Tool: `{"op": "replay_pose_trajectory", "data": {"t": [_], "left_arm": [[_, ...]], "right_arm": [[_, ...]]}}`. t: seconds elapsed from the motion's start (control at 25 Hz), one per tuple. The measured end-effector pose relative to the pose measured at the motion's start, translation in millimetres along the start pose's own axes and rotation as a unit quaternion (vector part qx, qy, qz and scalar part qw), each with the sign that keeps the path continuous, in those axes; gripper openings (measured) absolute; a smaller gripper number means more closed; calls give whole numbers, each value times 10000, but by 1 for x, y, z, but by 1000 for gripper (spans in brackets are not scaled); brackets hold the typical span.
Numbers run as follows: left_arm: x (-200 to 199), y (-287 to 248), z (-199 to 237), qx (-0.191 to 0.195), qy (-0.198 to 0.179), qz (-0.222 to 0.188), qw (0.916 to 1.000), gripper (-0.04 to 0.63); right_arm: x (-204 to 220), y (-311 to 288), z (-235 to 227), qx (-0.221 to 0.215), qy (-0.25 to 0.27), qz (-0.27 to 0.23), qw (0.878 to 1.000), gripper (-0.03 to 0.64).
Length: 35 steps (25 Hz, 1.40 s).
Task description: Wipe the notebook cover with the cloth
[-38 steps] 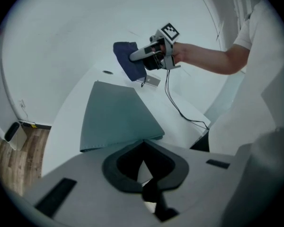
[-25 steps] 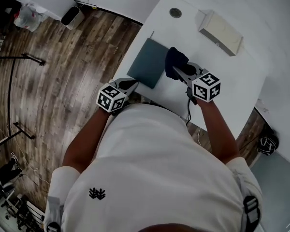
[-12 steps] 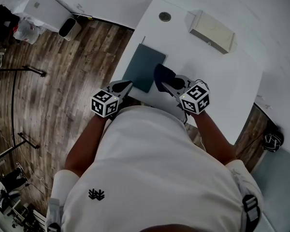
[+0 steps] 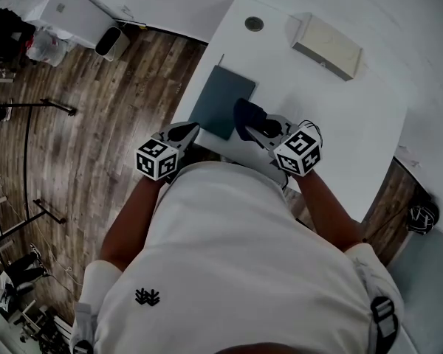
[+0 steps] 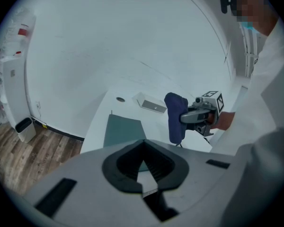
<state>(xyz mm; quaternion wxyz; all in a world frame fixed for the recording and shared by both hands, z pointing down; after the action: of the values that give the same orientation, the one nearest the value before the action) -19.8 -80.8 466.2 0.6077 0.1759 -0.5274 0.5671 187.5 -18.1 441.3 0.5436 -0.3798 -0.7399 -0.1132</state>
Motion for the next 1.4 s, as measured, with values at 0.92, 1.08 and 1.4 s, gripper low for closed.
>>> {"op": "replay_pose_trajectory", "data": {"t": [0.92,1.08,1.4], "left_arm": [[-14,21,4,397,-363,-100,9985,8],[-15,42,12,547,-289,-286,9977,6],[-20,105,42,840,-459,-516,9941,6]], "right_arm": [[-1,7,54,425,196,-226,9986,48],[-4,-4,70,628,335,-171,9973,48],[-3,-40,116,1140,335,-365,9922,48]]}}
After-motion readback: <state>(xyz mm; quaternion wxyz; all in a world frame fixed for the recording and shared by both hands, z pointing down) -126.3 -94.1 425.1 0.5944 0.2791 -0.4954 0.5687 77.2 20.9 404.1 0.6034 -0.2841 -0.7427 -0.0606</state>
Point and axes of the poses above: the fingertips, and each gripper's own axes: y backward along the fingers, z to its left, x out of its underside, the point moved 6 cm from there along y, backward along the fingers, and after that the axes turned 12 degrees about -z, right-handed, at the moved point
